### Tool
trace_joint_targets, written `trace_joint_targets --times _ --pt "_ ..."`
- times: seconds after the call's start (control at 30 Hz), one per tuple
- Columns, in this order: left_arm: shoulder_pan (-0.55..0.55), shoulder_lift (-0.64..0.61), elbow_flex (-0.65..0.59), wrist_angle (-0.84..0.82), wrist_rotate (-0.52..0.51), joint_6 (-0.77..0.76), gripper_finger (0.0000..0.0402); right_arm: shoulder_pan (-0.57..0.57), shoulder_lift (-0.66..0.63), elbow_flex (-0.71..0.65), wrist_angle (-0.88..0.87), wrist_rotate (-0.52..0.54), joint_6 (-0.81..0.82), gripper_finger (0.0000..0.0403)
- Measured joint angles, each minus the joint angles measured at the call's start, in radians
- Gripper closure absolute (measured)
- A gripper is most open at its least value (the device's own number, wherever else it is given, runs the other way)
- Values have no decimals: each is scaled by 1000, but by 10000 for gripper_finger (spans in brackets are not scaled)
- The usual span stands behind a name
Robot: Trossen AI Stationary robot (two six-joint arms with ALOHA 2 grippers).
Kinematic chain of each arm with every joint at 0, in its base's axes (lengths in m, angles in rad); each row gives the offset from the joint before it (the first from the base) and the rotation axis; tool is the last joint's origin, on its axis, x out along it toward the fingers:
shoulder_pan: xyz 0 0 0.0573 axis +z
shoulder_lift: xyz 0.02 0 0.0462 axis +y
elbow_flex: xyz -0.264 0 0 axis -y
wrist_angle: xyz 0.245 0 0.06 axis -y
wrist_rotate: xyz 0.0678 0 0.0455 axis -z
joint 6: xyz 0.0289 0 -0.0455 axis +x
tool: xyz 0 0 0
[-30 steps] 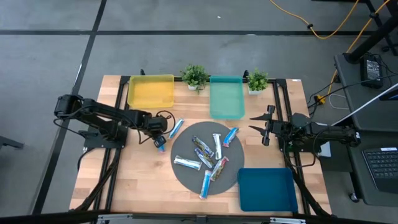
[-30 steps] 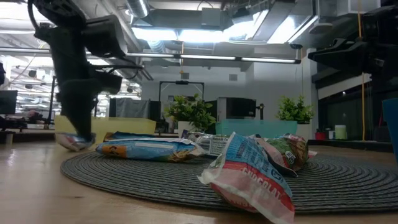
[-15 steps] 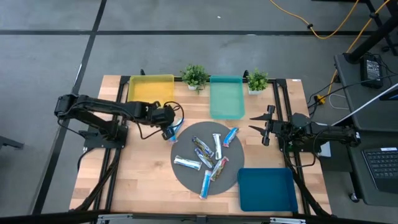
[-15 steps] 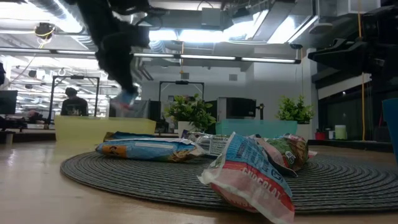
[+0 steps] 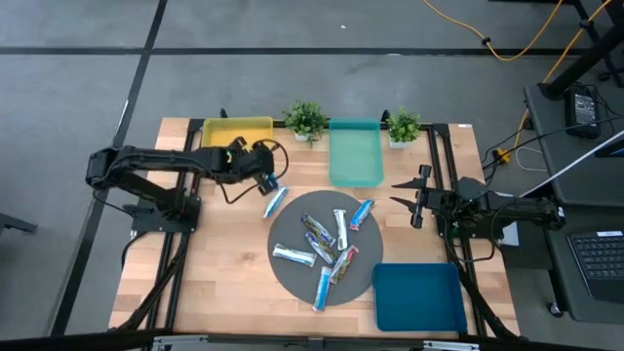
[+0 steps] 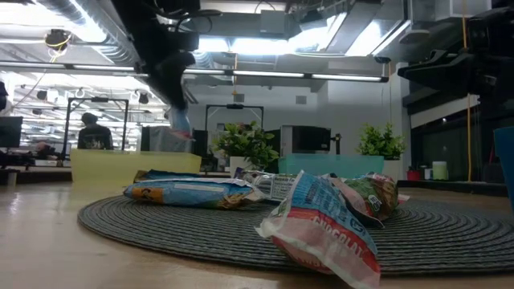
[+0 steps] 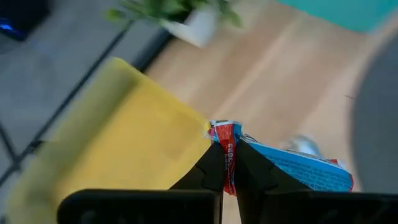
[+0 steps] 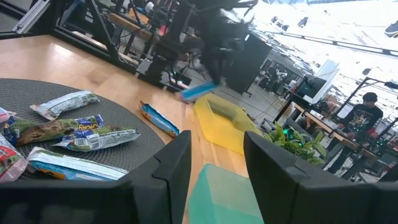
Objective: Pick and place Granola Bars by type
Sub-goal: Put the red granola bar into the yellow bin
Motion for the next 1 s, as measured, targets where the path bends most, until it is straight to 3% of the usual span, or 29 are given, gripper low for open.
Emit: trace_joint_targets --times 0.27,0.63,1.0 --pt "150 0 96 -9 -77 152 393 0 0 0 -1 0 3 253" --pt "348 -1 250 -55 -75 342 393 0 0 0 -1 0 4 253" --pt "527 -1 293 -123 62 418 395 0 0 0 -1 0 4 253"
